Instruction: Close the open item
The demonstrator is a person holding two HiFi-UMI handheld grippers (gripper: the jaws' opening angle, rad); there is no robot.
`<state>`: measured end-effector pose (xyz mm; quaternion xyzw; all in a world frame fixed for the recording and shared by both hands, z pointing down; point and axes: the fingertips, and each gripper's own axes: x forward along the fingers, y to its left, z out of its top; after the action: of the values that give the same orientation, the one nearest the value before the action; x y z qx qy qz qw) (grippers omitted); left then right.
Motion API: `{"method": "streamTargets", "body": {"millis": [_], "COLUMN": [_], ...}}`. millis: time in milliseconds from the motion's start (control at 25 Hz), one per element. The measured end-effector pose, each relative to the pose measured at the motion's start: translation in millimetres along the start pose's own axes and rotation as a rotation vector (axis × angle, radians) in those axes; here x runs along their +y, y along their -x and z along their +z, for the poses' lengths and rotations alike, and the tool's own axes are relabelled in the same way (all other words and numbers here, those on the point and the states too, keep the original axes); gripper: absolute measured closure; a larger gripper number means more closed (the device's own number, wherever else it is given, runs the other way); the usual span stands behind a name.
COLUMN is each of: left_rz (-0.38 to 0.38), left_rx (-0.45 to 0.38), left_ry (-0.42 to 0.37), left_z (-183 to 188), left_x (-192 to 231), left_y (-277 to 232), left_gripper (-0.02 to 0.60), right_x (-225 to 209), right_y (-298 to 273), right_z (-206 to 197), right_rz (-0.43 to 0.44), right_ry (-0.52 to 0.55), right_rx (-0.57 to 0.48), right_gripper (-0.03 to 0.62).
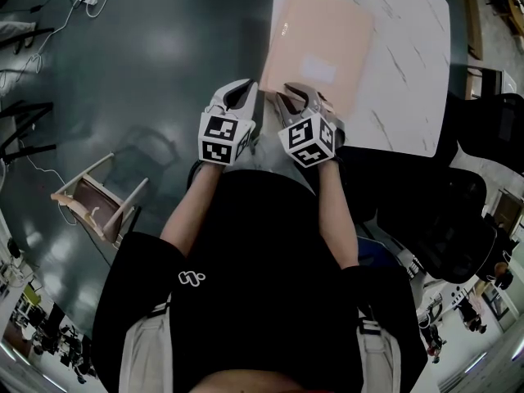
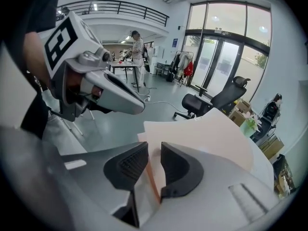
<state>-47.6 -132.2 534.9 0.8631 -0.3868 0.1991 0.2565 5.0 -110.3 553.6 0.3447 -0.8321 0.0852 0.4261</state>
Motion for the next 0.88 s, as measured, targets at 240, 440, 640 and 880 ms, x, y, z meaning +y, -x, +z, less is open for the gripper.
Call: {"method": "streamTargets", "body": {"millis": [240,440,640,880], "left_rz": [0.004,0.007,0.012,0.016], "left_rx": [0.002,0.005,0.007,0.006], "left_ry": [0.008,0.013,0.017,0.019], "left_z": [-1,-1,-1,-1], "left_x": [1,3,6,7], "left_y": [-2,-2,-2,-2], "left_gripper": [0.592,0.592,0.592,0.592], "right_x": [4,8,10,11], "right_y": [-7,-13,-17,-20], "right_z": [-6,-10,-12,-12], "right_rz": [0.043,0.077,0.103,0.175], "right_ry": [0.024,0.043,0.063,0.061], "right_rx": [0.039,0.072,0.094,0.147], "right_gripper": [0.511,0.510,0.508,0.500]}}
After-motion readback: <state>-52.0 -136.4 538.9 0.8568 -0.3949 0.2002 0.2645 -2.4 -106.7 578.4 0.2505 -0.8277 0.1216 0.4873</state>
